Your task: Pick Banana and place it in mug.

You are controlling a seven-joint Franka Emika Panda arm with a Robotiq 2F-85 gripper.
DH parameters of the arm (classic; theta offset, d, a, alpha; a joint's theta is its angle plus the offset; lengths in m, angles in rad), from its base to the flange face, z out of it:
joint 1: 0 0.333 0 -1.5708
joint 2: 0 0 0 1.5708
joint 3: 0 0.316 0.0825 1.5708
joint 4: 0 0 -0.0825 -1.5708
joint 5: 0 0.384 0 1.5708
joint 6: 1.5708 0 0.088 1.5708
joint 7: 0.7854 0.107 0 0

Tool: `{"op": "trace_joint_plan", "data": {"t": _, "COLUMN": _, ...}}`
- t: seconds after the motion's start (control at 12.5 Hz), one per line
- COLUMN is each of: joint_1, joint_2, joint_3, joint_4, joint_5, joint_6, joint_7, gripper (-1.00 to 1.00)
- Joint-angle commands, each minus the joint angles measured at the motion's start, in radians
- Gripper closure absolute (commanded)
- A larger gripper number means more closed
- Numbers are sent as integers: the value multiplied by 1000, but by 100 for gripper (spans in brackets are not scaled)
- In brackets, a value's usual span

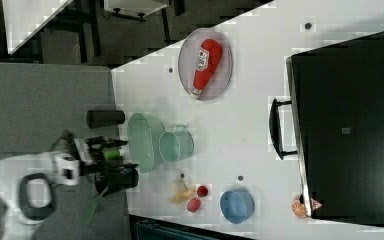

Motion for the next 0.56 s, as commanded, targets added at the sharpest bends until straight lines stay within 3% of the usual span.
{"op": "trace_joint_plan", "data": {"t": 0.08, "joint_1": -50, "joint_2": -55, "joint_3": -123, "joint_4": 79, "joint_5": 17, "joint_6": -120, "joint_7": -168, "gripper": -100}}
{"op": "trace_joint_plan", "data": {"t": 0.56, "joint_1": -57, "joint_2": -76, "joint_3": -385, "joint_4": 285, "joint_5": 3, "joint_6": -343, "joint_7": -399, "gripper": -100}}
